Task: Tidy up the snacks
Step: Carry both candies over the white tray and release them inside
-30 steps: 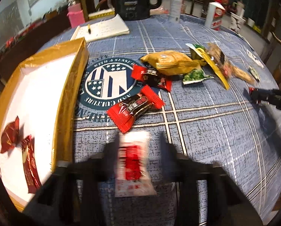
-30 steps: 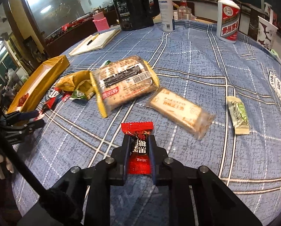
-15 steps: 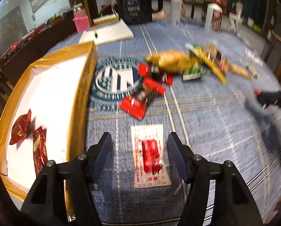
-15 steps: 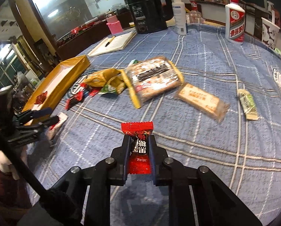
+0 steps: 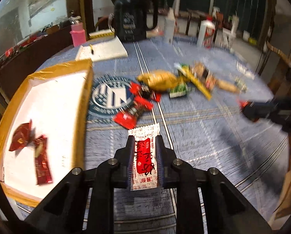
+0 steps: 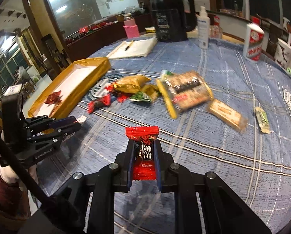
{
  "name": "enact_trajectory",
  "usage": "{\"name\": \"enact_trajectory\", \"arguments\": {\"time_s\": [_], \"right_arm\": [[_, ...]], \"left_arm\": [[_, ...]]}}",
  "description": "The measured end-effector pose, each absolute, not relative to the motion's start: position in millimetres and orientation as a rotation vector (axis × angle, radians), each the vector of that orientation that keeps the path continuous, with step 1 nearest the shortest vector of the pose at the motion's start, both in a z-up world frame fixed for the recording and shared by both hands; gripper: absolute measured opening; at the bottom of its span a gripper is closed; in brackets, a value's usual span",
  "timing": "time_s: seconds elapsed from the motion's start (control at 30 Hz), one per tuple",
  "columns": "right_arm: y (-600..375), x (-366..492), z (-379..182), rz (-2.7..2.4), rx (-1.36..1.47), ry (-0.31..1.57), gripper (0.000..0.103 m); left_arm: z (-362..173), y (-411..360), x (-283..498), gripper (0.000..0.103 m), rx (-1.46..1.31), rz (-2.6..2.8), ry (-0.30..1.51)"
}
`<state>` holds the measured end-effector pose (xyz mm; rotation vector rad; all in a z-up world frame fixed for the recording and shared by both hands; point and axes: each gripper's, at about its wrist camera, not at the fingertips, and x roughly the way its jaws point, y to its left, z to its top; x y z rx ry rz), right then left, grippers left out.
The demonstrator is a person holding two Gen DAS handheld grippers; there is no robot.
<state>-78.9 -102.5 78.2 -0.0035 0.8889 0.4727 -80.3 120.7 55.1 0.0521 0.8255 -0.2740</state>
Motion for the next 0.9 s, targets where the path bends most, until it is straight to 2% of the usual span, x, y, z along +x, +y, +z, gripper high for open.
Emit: {"name": "enact_trajectory", "arguments": {"time_s": [0.27, 0.6, 0.8, 0.87, 0.9], "right_arm": [[-15.8, -68.7, 102.0, 0.622, 0.005, 0.867, 0.017], [114.0, -20.5, 93.9, 0.829, 0.105, 0.930, 0.017], [166.8, -2.2, 72.9, 0.803, 0.065, 0.974, 0.017], [173.2, 1.2, 69.2, 0.785, 0.068, 0.975, 0.020], [175.0, 3.4, 67.8, 0.775, 0.076, 0.974, 0.020]], "left_arm": [[86.8, 209.1, -70.8, 0.023, -0.097, -0.166, 0.761], [59.2, 312.7, -35.5, 0.023, -0.267, -0.019, 0.819], [47.2, 340.3, -31.3, 0.029, -0.360, -0.016, 0.835], [47.1, 344.2, -30.9, 0.035, -0.373, -0.020, 0.833], [47.1, 347.1, -31.1, 0.043, -0.379, -0.022, 0.831]]}}
